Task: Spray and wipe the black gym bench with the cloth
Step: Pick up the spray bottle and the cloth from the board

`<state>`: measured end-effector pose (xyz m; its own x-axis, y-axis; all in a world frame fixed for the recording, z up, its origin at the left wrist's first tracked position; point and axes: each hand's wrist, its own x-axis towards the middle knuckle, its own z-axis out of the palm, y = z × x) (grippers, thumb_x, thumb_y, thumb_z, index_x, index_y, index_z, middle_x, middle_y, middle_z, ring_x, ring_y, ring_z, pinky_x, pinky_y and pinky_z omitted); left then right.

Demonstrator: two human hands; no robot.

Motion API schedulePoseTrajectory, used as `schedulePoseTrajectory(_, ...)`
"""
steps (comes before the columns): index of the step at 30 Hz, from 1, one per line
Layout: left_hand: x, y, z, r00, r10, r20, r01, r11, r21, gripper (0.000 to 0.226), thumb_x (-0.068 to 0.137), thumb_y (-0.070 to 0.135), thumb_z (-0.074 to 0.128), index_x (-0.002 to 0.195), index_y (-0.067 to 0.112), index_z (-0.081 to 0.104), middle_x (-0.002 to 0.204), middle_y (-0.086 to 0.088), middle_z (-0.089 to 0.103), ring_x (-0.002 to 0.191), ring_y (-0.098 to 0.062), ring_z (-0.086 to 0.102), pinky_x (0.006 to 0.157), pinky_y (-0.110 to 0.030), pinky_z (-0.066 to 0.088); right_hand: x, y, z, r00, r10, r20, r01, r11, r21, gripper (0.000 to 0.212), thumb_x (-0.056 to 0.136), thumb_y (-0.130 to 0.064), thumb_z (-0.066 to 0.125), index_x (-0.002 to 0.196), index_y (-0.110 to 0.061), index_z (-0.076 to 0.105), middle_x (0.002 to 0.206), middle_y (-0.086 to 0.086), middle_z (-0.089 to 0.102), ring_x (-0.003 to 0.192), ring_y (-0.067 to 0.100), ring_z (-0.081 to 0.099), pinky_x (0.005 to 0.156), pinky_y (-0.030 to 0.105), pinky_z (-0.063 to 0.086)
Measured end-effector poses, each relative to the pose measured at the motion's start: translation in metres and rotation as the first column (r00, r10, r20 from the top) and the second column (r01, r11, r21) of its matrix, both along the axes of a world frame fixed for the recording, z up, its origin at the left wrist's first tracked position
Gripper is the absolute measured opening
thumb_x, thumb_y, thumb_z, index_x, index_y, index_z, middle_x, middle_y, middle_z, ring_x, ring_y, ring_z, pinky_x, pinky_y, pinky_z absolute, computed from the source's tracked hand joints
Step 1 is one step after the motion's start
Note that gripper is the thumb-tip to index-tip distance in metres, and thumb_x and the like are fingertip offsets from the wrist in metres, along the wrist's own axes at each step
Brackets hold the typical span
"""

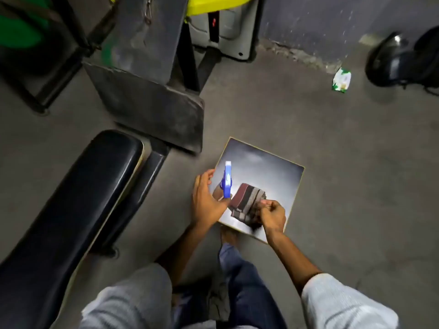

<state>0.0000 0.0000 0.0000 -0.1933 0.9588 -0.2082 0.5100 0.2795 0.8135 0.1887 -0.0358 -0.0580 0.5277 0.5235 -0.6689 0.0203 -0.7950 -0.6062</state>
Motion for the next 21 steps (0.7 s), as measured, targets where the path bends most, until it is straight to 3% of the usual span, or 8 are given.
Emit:
schedulePoseTrajectory(3,0.003,0.009,-0.012,0.998,-0.055,0.008,0.055,0.998,-0.028,0.087,0.072,0.030,0.096,0.147,0.027,0.052,0.137,0.006,0.066,0.121,-0.016,0.068,0.104,-0.035,0.055,0.003,0.010,-0.018,0.995,0.037,0.092,-0.026,0.993,-0.116,0.036,0.090,-0.023,0.083,0.118,-0.011,0.065,0.107,0.011,0.072,0.107,0.034,0.069,0.092,0.031,0.049)
schedulePoseTrajectory(6,0.007,0.014,-0.018,0.996,-0.085,-0.010,0.084,0.995,-0.057,0.078,0.077,0.038,0.092,0.144,0.025,0.055,0.135,0.004,0.071,0.121,-0.017,0.070,0.104,-0.034,0.056,-0.006,0.013,-0.032,0.985,0.072,0.157,-0.042,0.980,-0.193,0.067,0.079,-0.043,0.093,0.126,-0.010,0.058,0.126,0.017,0.069,0.118,0.040,0.068,0.098,0.044,0.055)
schedulePoseTrajectory(9,0.014,0.016,-0.021,0.987,-0.143,-0.072,0.131,0.980,-0.147,0.063,0.081,0.038,0.089,0.134,0.021,0.061,0.124,-0.003,0.075,0.109,-0.025,0.072,0.095,-0.038,0.060,-0.013,0.016,-0.044,0.974,0.098,0.203,-0.046,0.968,-0.247,0.076,0.076,-0.046,0.095,0.128,-0.007,0.054,0.130,0.020,0.067,0.121,0.043,0.067,0.098,0.047,0.056)
schedulePoseTrajectory(12,0.016,0.016,-0.034,0.967,-0.180,-0.178,0.150,0.974,-0.169,0.039,0.087,0.031,0.082,0.122,0.021,0.069,0.113,-0.004,0.077,0.102,-0.027,0.073,0.086,-0.029,0.056,-0.013,0.020,-0.053,0.966,0.102,0.237,-0.034,0.961,-0.273,0.074,0.077,-0.043,0.095,0.128,-0.007,0.053,0.131,0.022,0.067,0.125,0.045,0.064,0.100,0.048,0.055)
schedulePoseTrajectory(14,0.016,0.017,-0.037,0.952,-0.193,-0.236,0.157,0.974,-0.163,0.025,0.092,0.031,0.077,0.116,0.023,0.073,0.107,-0.003,0.078,0.095,-0.026,0.073,0.079,-0.025,0.050,-0.009,0.021,-0.059,0.968,0.115,0.221,-0.047,0.955,-0.293,0.068,0.077,-0.044,0.095,0.124,-0.008,0.061,0.131,0.022,0.067,0.128,0.045,0.060,0.101,0.046,0.054)
schedulePoseTrajectory(16,0.016,0.019,-0.036,0.951,-0.209,-0.230,0.178,0.973,-0.148,0.022,0.093,0.031,0.073,0.114,0.026,0.074,0.104,-0.001,0.079,0.092,-0.025,0.073,0.078,-0.027,0.054,-0.006,0.023,-0.064,0.965,0.159,0.210,-0.087,0.944,-0.317,0.056,0.076,-0.047,0.094,0.112,-0.011,0.071,0.127,0.020,0.066,0.127,0.043,0.059,0.099,0.042,0.054)
schedulePoseTrajectory(19,0.013,0.018,-0.029,0.963,-0.155,-0.220,0.130,0.984,-0.125,0.011,0.095,0.035,0.072,0.095,0.024,0.067,0.090,-0.002,0.076,0.080,-0.029,0.070,0.070,-0.031,0.056,-0.007,0.024,-0.065,0.978,0.095,0.188,-0.051,0.973,-0.225,0.039,0.069,-0.039,0.094,0.087,-0.015,0.070,0.111,0.016,0.073,0.107,0.037,0.068,0.091,0.039,0.058)
schedulePoseTrajectory(21,0.009,0.014,-0.023,0.973,-0.106,-0.206,0.090,0.992,-0.085,0.019,0.096,0.038,0.072,0.088,0.024,0.062,0.081,-0.006,0.072,0.073,-0.035,0.067,0.066,-0.035,0.057,-0.012,0.023,-0.055,0.993,0.048,0.110,-0.032,0.989,-0.142,0.028,0.075,-0.025,0.090,0.087,-0.012,0.069,0.098,0.011,0.077,0.088,0.031,0.069,0.083,0.036,0.058)
